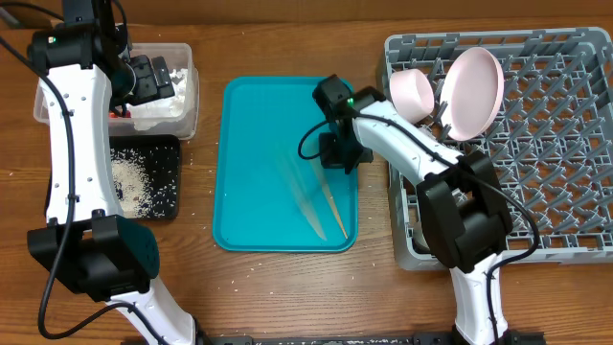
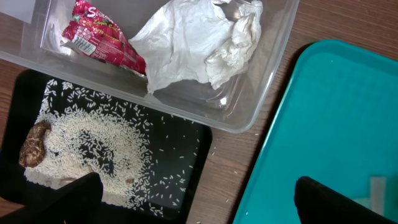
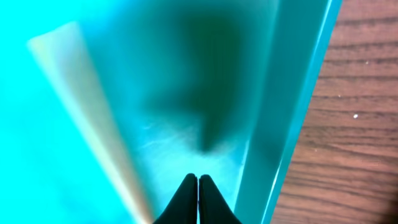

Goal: Sort waste into correct bins and load items into the dishwasher

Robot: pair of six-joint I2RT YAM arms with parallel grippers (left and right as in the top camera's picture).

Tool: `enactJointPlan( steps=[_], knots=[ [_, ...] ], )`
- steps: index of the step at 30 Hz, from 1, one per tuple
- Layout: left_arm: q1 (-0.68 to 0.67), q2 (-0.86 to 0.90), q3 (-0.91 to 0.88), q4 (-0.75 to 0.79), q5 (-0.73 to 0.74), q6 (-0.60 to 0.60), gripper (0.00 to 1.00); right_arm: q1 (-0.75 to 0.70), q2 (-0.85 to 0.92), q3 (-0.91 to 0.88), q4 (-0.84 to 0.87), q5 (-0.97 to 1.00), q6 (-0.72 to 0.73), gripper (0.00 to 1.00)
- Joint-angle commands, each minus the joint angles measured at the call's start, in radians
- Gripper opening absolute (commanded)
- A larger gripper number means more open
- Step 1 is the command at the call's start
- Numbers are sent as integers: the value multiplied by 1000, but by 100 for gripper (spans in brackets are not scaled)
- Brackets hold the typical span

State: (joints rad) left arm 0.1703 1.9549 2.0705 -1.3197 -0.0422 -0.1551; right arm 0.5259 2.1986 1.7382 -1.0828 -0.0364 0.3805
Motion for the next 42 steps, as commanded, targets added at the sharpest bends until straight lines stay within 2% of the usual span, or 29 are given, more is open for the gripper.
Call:
enactJointPlan(
  steps=[1, 13, 18, 22, 27, 36, 42],
  knots=[
    [0, -19, 19, 0, -10, 1, 100, 1, 21, 68, -35, -10, -24, 4],
    [0, -19, 19, 0, -10, 1, 100, 16, 21, 94, -50, -45, -79, 13],
    [-1, -19, 20, 0, -10, 1, 100, 39, 16, 94, -74, -132, -150, 25],
    [0, -19, 19, 0, -10, 1, 100, 85, 12, 94, -142, -182, -273, 40],
    [0, -19, 19, 0, -10, 1, 100, 174, 12, 94, -208, -179, -426, 50],
    [0, -19, 20, 0, -10, 1, 100, 310, 12, 91, -209, -84, -481, 60],
    [0, -19, 20, 0, -10, 1, 100, 343, 12, 0, -92, -84, -546, 62]
  ],
)
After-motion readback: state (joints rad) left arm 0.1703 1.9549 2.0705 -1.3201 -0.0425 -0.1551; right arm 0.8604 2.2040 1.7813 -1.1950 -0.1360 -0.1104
